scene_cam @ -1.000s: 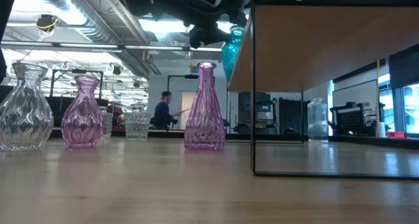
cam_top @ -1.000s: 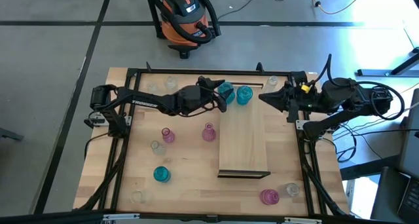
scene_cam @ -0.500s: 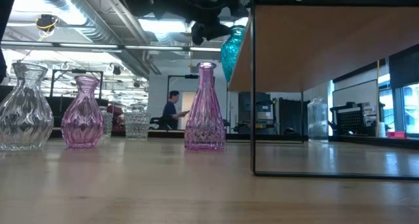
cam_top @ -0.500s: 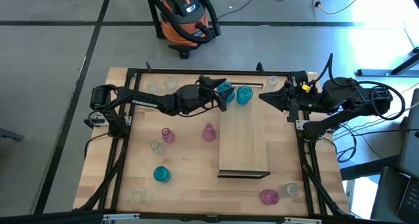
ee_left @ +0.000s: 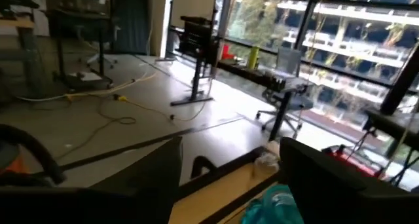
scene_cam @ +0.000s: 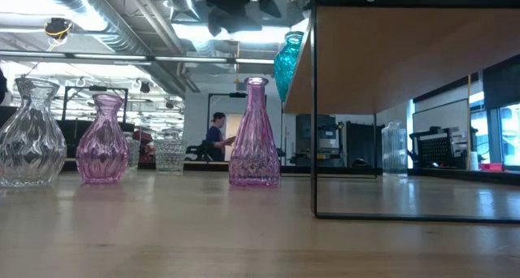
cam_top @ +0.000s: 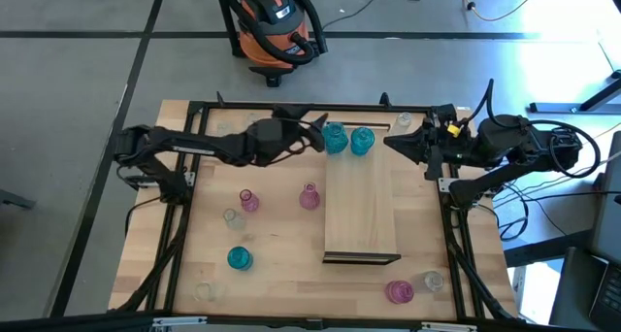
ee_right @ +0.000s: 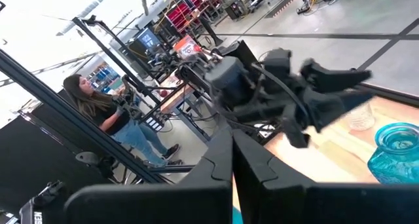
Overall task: Sort vases onto shelf
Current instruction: Put the blue vase on the shelf aligned with the other blue vase
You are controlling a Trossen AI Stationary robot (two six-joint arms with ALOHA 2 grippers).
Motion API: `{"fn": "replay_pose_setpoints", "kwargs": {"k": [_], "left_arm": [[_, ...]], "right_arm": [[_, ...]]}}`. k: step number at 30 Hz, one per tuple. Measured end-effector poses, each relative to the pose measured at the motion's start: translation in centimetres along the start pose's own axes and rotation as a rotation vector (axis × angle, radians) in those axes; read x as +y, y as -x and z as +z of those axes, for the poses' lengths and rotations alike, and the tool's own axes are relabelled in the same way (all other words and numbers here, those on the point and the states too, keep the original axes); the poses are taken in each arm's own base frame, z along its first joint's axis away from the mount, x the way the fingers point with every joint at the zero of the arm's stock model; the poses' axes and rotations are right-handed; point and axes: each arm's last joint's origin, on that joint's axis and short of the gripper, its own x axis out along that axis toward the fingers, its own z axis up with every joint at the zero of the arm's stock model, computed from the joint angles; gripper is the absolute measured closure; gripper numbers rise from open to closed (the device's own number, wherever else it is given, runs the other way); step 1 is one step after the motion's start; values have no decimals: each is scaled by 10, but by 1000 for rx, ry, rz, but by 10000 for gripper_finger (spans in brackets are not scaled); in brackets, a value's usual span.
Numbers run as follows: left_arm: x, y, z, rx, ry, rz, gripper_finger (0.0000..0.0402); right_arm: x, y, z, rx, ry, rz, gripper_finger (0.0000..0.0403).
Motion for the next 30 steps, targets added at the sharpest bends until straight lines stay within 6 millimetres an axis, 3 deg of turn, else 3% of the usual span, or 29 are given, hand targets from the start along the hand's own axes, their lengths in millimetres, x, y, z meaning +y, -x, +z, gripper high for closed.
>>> {"fn": "replay_pose_setpoints", "kwargs": {"k": [3,8,19,30], "left_arm": [[5,6,-4,98,11,0,178],[13,11,-28,322,34,40,220],[25,-4,-38,429,60,-14,330],[23,-16,-40,444,145,-144,353]], "right_arm": [[0,0,0,-4,14,-5,402],[-1,0,1,-23,52,-29,402],[-1,-2,0,-27,58,-44,402],[-1,-5,-2,-26,56,-47,402]]}}
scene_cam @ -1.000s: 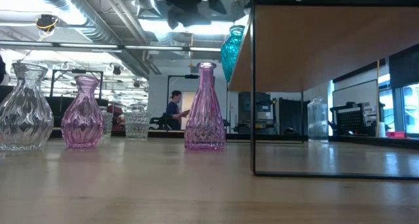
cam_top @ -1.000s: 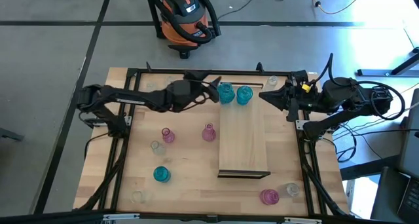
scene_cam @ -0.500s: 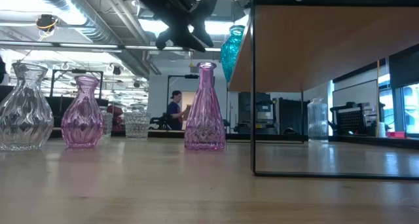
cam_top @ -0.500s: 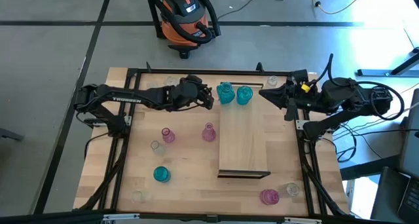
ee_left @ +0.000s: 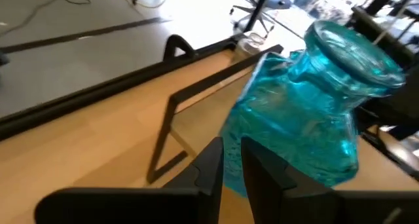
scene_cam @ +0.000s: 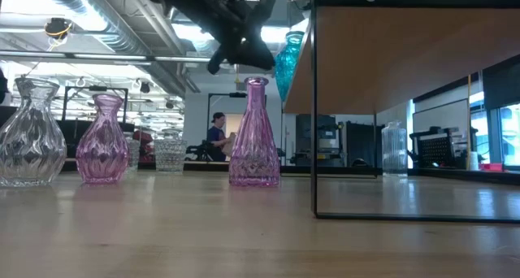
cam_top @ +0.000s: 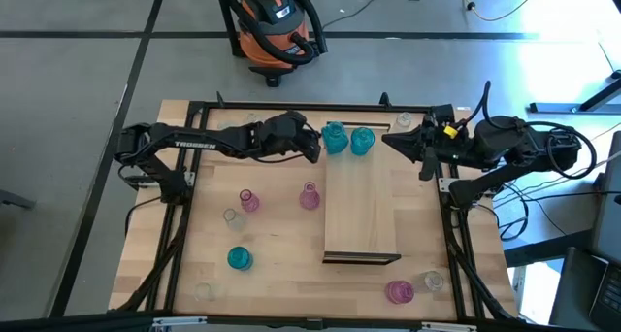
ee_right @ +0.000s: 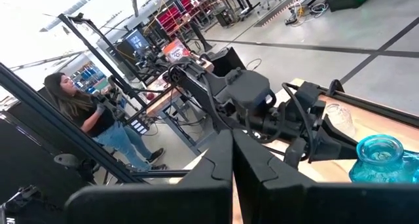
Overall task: Sort vases onto shelf
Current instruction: Put the blue vase on the shelf aligned with the other blue vase
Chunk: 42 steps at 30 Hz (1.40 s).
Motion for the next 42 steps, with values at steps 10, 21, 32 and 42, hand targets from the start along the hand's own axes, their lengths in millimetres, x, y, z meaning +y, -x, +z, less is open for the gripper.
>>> {"fn": "replay_pose_setpoints", "kwargs": {"k": [10,21,32,42], "left_arm": [[-1,-2,4,-18,21,-44,354],[11,-6,14,-38,46,-61,354],[12,-7,17,-35,35,-114,354],[16,-8,20,-39,4,-100,354]], "right_arm": [[0,0,0,-1,-3,1,402],[0,0,0,-1,-8,2,402],[0,0,0,-3,-7,-1,402],[0,0,1,-17,-7,-18,402]]}}
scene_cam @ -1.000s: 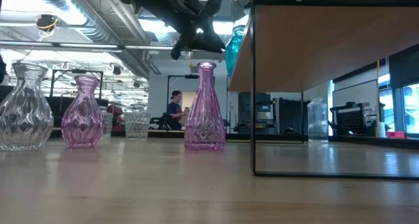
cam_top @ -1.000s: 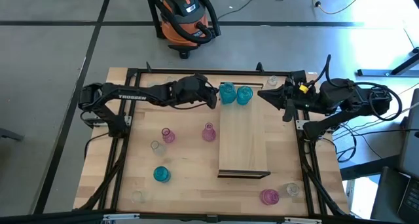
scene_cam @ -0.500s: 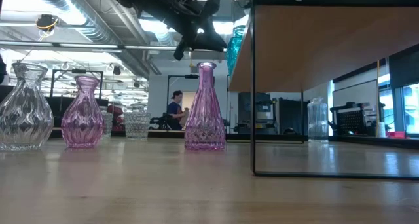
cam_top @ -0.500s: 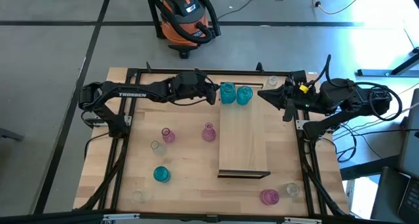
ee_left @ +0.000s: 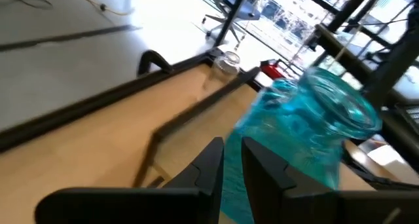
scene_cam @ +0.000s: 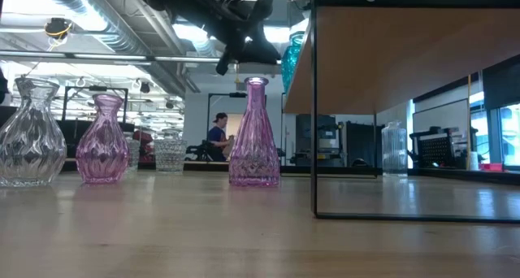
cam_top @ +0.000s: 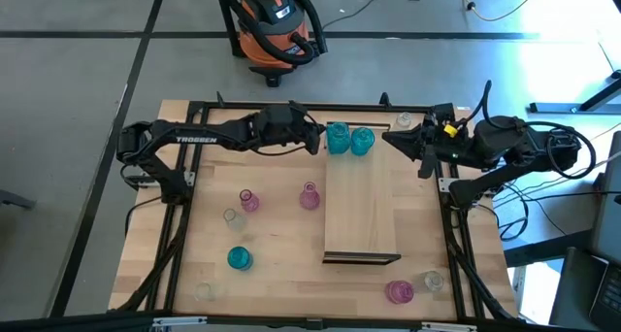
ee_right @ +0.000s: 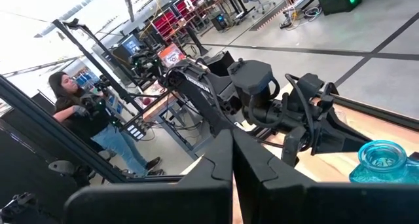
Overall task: Sort vases onto shelf
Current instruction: Put the blue vase on the shelf aligned with the other blue vase, then put the transparent vase on the shelf
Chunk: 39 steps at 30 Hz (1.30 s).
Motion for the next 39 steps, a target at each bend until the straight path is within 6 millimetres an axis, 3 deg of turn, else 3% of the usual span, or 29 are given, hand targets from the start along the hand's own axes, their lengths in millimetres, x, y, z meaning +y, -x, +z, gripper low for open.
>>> {"fn": "replay_pose_setpoints", "kwargs": {"k": [7,12,19,23,27,30,33,39], "left_arm": [[11,-1,5,-20,-33,56,354],[15,2,2,74,11,37,354],[25,31,-10,323,-32,180,354],[28,45,-17,469,-34,176,353],[27,48,-24,539,-41,178,353],[25,48,-24,537,-45,161,353],[24,47,-23,521,-44,150,353],[32,44,-17,529,-52,101,353]], "right_arm": [[0,0,0,1,1,-2,402],[-6,0,-7,66,64,-58,402],[-45,12,-34,197,116,-535,396],[-63,25,-39,124,124,-774,346],[-81,31,-30,-9,119,-960,256],[-102,23,-28,-1,98,-1100,195],[-132,7,-34,115,1,-1188,160],[-199,-24,-47,226,-157,-1159,161]]}}
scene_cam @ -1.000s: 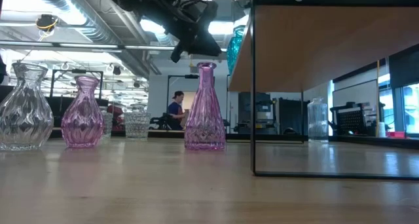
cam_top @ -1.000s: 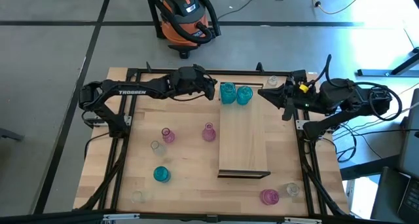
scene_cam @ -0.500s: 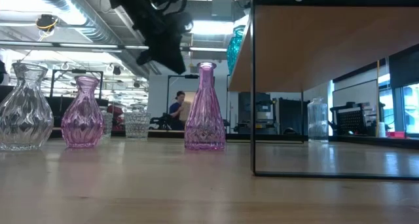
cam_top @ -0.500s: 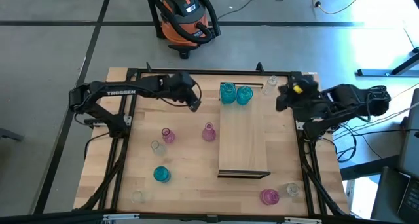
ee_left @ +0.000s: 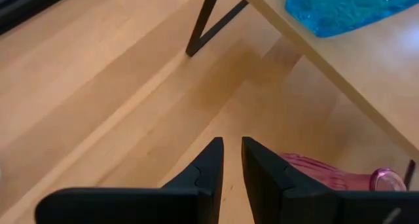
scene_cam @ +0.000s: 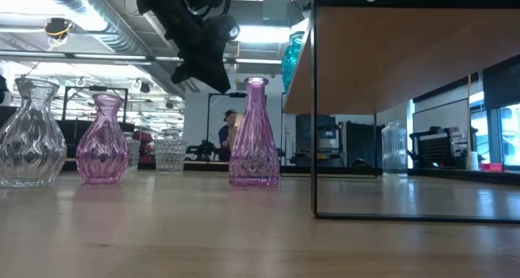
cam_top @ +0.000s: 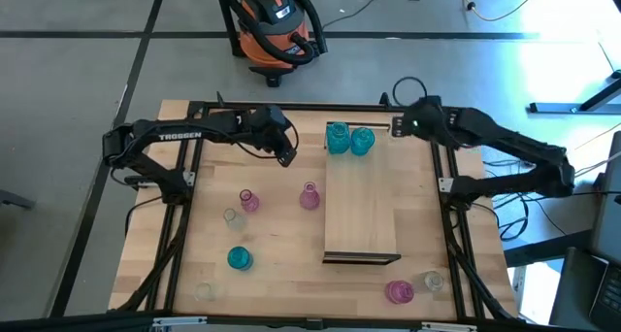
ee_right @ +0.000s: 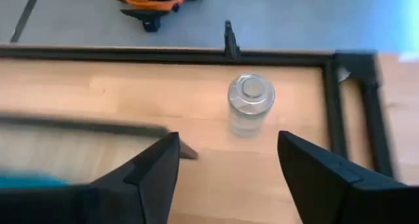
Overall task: Sort vases onto shelf
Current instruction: Put the transparent vase on the shelf
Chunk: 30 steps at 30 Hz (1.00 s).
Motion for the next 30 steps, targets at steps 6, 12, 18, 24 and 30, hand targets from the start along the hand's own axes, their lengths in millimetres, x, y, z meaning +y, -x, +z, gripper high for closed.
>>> {"fn": "replay_pose_setpoints", "kwargs": {"k": [6,12,18,24,30], "left_arm": [[2,0,1,16,8,-29,353],[-2,0,-1,19,-4,-34,353],[-4,0,-2,22,-10,-38,353],[-4,0,-2,15,-7,-25,353],[-4,0,-2,12,-4,-19,353]], "right_arm": [[-24,-38,11,37,-122,-72,186],[-35,-54,24,30,-91,-4,197],[-35,-55,26,6,20,0,189],[-29,-65,28,28,85,24,159],[-21,-92,24,118,134,-35,133]]}}
